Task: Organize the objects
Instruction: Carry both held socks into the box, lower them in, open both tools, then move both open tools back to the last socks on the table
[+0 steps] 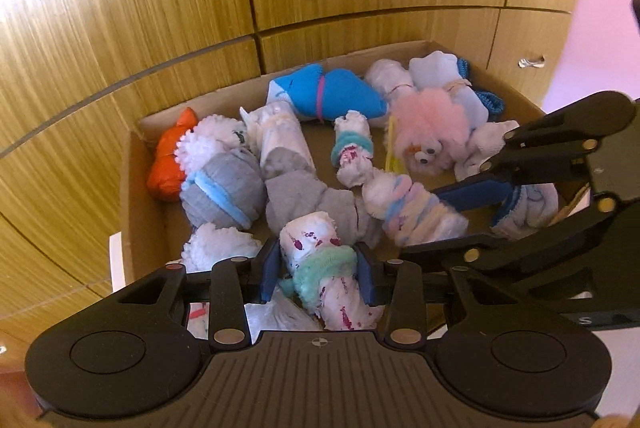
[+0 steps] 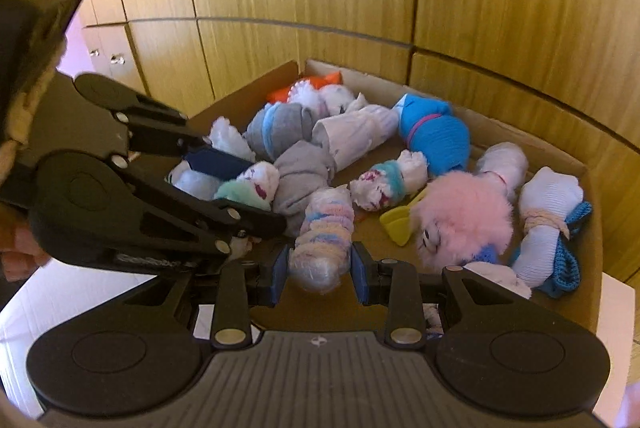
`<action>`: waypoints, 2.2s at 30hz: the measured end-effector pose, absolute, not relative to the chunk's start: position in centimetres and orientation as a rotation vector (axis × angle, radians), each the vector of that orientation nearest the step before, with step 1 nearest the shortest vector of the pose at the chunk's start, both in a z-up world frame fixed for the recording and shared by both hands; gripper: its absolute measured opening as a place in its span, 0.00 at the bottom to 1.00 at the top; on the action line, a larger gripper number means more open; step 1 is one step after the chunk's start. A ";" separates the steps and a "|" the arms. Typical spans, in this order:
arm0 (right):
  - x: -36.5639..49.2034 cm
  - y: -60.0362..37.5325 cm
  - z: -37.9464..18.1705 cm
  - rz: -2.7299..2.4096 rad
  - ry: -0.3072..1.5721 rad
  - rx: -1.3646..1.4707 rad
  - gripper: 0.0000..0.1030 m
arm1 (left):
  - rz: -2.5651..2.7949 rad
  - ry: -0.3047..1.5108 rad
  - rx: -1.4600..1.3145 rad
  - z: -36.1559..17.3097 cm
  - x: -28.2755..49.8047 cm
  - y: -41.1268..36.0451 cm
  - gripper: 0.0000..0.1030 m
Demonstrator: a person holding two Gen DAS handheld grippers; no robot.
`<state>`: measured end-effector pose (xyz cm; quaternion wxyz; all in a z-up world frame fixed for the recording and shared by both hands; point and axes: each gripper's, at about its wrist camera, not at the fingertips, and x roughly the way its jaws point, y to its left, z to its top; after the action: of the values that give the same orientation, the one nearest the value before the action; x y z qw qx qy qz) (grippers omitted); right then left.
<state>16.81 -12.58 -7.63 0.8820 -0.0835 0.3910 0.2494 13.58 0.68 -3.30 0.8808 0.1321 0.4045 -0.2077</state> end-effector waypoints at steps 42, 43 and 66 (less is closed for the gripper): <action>16.1 -12.0 -6.5 0.585 0.772 -0.191 0.55 | -0.430 0.752 0.148 0.3 11.4 3.0 0.91; 16.1 -12.0 -6.4 0.584 0.772 -0.191 0.55 | -0.428 0.749 0.147 0.3 11.4 3.0 0.91; 7.4 -18.2 -5.1 0.386 0.625 -0.014 0.81 | -0.367 0.650 0.043 2.8 8.4 4.7 0.98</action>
<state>7.39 -18.24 -5.14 0.9334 -0.0069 0.3053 0.1886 8.35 4.73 2.80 0.9310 0.0208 0.3173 -0.1793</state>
